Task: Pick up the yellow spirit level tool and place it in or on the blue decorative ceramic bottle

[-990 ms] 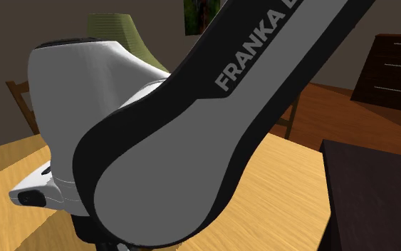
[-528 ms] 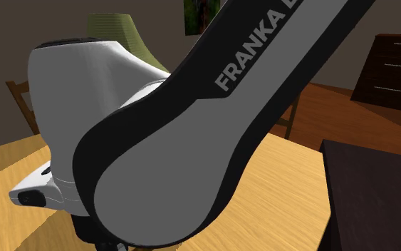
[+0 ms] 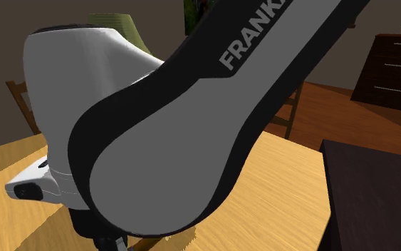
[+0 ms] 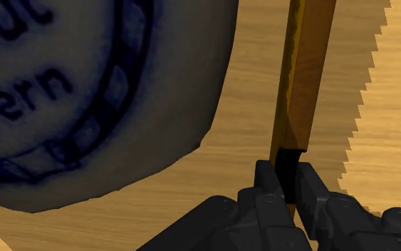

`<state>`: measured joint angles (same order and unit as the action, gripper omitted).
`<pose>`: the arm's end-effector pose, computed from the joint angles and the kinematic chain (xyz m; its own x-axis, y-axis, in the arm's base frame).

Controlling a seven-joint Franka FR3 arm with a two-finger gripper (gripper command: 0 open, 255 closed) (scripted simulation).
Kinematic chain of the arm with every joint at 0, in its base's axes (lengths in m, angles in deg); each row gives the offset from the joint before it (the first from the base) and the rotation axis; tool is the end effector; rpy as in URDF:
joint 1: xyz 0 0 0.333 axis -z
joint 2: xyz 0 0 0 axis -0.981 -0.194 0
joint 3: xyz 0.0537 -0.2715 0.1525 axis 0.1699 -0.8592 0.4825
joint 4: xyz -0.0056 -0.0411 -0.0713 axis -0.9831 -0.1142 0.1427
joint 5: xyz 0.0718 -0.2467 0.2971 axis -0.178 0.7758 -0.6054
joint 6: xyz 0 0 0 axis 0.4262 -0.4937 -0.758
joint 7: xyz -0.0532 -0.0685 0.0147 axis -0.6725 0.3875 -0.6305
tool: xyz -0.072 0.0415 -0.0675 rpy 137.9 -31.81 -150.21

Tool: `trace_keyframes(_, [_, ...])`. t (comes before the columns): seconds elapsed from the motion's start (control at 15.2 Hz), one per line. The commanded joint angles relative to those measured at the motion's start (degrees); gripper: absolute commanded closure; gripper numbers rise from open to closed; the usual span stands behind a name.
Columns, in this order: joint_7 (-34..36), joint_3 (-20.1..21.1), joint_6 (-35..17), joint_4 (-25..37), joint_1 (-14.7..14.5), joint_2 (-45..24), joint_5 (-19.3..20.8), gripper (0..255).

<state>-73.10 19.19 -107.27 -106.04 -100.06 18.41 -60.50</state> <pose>0.5885 0.3410 0.1716 0.3065 0.9440 0.1217 0.9517 -0.3060 -0.0235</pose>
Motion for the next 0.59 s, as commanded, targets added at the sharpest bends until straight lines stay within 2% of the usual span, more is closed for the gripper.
trace_keyframes(0.0, [0.03, 0.13, 0.96, -0.12, 0.09, 1.10, -0.11, 255])
trace_keyframes(0.53, [0.09, 0.64, 4.80, -0.71, 0.52, 5.56, -0.61, 255])
